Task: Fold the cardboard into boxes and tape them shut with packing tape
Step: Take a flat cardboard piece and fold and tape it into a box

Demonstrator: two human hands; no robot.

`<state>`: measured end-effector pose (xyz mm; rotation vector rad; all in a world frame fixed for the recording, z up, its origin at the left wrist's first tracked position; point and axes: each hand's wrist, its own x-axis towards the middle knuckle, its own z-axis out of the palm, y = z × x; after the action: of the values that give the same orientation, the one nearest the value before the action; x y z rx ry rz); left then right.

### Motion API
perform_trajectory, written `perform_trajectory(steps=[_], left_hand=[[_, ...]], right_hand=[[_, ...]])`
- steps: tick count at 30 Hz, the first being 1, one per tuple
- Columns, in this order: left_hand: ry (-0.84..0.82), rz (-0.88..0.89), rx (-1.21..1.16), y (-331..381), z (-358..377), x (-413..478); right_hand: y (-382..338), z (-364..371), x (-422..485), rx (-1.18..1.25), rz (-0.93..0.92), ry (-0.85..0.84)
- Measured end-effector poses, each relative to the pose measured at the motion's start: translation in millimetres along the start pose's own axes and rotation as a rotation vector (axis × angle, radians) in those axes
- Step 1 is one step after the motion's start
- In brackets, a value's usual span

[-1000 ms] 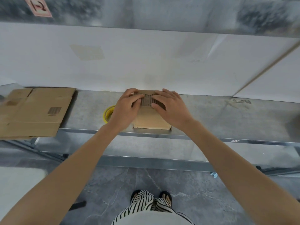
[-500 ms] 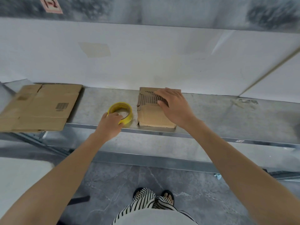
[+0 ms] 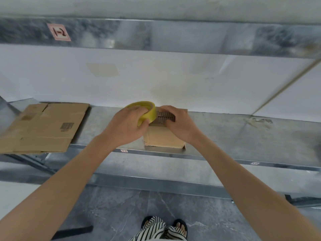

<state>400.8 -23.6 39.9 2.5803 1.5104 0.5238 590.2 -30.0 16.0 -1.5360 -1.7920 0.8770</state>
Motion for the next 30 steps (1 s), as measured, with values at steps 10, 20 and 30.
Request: perform_trajectory(steps=[10, 20, 30], left_hand=[[-0.012, 0.065, 0.069, 20, -8, 18], [-0.091, 0.028, -0.013, 22, -17, 19], [-0.175, -0.071, 0.141, 7, -26, 34]], right_hand=[[-9, -7, 8, 0.452, 0.222, 0.101], [-9, -6, 10, 0.423, 0.212, 0.158], [-8, -18, 5, 0.409, 0.186, 0.182]])
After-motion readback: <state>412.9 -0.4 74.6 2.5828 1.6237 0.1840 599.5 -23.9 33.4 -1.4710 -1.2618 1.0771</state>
